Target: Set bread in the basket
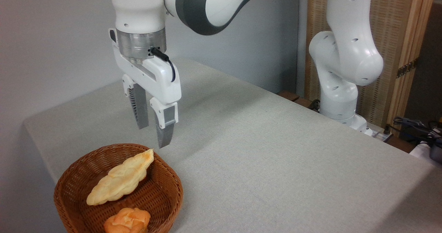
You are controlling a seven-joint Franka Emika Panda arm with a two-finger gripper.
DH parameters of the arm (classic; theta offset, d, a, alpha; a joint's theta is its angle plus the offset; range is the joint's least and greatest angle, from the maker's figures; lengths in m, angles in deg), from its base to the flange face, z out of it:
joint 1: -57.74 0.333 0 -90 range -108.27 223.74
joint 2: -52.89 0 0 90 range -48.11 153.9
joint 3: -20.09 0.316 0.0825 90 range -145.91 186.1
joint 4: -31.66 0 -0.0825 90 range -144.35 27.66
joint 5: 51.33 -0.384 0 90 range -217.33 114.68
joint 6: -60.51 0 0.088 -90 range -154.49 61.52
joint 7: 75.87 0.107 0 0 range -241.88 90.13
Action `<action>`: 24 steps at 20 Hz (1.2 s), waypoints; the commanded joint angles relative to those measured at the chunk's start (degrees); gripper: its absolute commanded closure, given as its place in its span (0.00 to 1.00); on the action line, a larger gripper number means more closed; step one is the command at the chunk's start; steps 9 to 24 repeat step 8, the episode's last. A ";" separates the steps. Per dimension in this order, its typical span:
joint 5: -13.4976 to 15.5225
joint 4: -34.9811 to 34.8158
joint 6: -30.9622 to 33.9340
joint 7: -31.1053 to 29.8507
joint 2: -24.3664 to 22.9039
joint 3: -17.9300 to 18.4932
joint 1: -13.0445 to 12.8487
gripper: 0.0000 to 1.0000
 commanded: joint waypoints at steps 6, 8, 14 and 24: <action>-5.39 2.30 5.08 -5.93 0.07 0.27 -0.36 0.00; -4.95 2.30 5.08 -5.94 -0.19 0.36 -0.36 0.00; -4.95 2.30 5.08 -5.94 -0.19 0.36 -0.36 0.00; -4.95 2.30 5.08 -5.94 -0.19 0.36 -0.36 0.00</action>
